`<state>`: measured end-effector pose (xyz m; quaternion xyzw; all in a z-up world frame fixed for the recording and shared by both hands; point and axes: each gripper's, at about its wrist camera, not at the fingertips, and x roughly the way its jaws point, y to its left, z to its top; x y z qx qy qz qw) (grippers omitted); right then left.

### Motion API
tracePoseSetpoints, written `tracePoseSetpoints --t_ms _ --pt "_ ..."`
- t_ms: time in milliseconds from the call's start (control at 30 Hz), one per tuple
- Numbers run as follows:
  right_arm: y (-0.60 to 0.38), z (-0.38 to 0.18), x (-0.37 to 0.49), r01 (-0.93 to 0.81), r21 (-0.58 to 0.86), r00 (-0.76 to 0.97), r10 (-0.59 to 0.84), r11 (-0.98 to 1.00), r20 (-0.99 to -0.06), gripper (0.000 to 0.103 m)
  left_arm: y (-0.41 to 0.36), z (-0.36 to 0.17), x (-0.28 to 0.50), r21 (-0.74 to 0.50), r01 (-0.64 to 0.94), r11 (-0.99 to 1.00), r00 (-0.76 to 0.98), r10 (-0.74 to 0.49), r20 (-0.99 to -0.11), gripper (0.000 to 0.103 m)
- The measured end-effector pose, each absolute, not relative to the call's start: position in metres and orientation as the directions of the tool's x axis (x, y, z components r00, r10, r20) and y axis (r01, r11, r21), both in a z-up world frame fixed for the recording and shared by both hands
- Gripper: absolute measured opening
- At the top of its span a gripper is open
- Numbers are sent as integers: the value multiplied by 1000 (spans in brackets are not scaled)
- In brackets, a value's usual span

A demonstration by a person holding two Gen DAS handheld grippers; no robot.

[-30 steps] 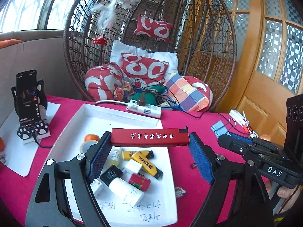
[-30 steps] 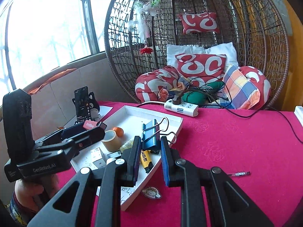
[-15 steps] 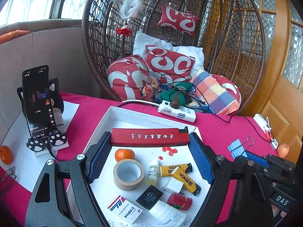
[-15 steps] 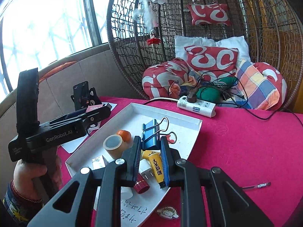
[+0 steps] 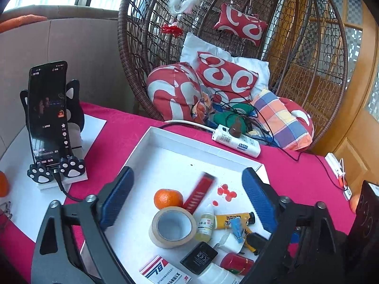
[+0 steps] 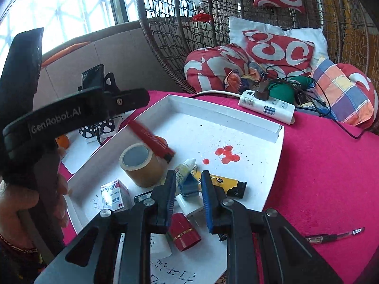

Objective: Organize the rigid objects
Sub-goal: 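Open the left tool over the tray while the right tool releases the binder clip there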

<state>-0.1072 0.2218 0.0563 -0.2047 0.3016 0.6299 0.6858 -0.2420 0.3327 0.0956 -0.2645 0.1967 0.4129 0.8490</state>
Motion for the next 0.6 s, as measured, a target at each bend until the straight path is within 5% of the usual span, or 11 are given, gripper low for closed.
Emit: tracePoseSetpoints --t_ms 100,433,600 --pt "214 57 -107 -987 85 49 753 139 -656 92 327 101 -248 -274 -827 492 556 638 -533 103" --pt "142 88 -61 -976 91 118 829 199 -547 103 272 119 -270 -385 -756 530 655 632 -415 103" --pt "122 69 -45 -982 47 118 788 182 -604 103 251 115 -257 -382 -726 572 688 588 -426 103"
